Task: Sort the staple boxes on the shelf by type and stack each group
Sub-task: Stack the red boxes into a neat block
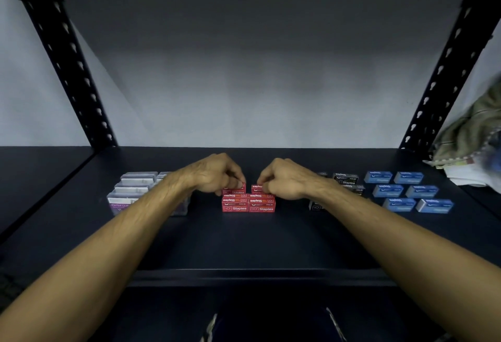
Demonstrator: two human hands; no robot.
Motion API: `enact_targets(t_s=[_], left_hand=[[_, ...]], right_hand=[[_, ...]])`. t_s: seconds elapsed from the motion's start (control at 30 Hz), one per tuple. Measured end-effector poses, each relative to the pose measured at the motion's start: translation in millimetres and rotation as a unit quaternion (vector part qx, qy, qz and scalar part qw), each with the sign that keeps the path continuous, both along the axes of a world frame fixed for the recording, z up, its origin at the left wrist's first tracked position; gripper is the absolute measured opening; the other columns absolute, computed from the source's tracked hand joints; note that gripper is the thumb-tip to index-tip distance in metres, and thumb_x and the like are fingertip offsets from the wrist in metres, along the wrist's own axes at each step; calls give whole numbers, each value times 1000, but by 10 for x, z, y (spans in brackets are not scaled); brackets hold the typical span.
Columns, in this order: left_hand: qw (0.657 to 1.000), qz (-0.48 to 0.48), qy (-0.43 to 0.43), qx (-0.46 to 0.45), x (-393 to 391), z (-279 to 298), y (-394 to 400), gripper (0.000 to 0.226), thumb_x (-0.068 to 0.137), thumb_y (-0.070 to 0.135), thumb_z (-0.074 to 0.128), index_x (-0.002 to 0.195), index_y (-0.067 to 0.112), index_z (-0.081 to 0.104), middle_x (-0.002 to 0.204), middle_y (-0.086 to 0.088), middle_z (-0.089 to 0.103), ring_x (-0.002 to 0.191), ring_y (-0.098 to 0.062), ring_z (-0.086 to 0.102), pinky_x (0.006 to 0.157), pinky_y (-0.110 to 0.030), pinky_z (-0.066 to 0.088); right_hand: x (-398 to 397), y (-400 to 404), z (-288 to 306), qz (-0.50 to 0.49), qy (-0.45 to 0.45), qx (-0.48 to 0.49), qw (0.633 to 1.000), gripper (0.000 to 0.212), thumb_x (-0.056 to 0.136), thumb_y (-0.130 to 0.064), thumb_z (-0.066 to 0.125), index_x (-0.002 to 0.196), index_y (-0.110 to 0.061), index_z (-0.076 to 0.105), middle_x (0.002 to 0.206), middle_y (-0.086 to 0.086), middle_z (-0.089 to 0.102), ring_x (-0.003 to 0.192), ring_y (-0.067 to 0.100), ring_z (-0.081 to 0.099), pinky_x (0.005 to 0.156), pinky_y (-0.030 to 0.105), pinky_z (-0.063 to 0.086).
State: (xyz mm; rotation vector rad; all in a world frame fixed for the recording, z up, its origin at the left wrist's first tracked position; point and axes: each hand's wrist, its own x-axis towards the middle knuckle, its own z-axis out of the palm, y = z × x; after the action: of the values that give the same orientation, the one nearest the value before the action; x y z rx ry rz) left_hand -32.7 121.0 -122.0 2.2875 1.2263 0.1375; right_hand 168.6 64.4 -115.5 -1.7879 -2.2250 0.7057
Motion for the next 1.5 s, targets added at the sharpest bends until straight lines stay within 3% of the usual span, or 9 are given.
enact_targets(t_s=[0.2, 0.47, 0.63, 0.77, 0.87, 1.03, 1.5], left_hand=[[1000, -11, 3, -4, 20, 24, -53, 14, 93, 28, 66, 104, 27, 74, 88, 8, 74, 62, -8, 65, 65, -18, 50], [1000, -11, -1, -10, 23, 39, -107, 16, 93, 26, 66, 105, 24, 75, 89, 9, 74, 66, -12, 68, 66, -18, 52], [1000, -11, -1, -12, 13, 55, -144, 15, 96, 30, 61, 102, 28, 74, 91, 10, 74, 64, -8, 68, 69, -20, 52], [999, -20, 27, -31, 2, 118, -194, 24, 93, 44, 61, 110, 31, 70, 93, 6, 73, 68, -8, 65, 63, -21, 50], [996, -30, 67, -52, 7, 150, -239, 44, 82, 46, 74, 121, 30, 62, 96, 3, 71, 74, -12, 65, 62, -25, 55], [991, -30, 128, -8, 49, 116, -274, 55, 74, 36, 83, 123, 30, 58, 103, 2, 69, 91, -18, 68, 85, -37, 57], [990, -17, 139, 31, -34, 104, -301, 46, 74, 30, 83, 115, 28, 63, 97, 5, 67, 88, -15, 66, 75, -26, 51]], right_hand=[[-41, 1, -1, 10, 6, -7, 1000, 25, 95, -20, 59, 116, -22, 72, 117, -4, 70, 102, 9, 63, 86, 25, 51], [-38, -10, -6, 15, 2, -15, 1000, 25, 95, -19, 57, 115, -24, 72, 115, -5, 71, 102, 9, 64, 91, 30, 53], [-31, -42, 11, 19, 5, -22, 1000, 27, 95, -17, 54, 114, -25, 72, 112, -7, 70, 100, 8, 63, 86, 27, 51], [-20, -66, 39, 27, -1, -48, 999, 25, 92, -39, 57, 112, -34, 70, 107, -12, 69, 101, 8, 62, 87, 29, 48], [-16, -78, 55, 49, -55, -61, 995, 48, 78, -56, 70, 120, -34, 63, 107, -12, 67, 98, 9, 61, 87, 31, 49], [-47, -80, 9, 80, -103, -45, 990, 56, 76, -36, 81, 126, -28, 57, 97, -12, 60, 84, 5, 58, 68, 23, 43], [-159, -67, -49, 94, -101, 8, 990, 51, 80, -31, 78, 128, -25, 60, 100, -7, 63, 84, 10, 59, 63, 22, 42]])
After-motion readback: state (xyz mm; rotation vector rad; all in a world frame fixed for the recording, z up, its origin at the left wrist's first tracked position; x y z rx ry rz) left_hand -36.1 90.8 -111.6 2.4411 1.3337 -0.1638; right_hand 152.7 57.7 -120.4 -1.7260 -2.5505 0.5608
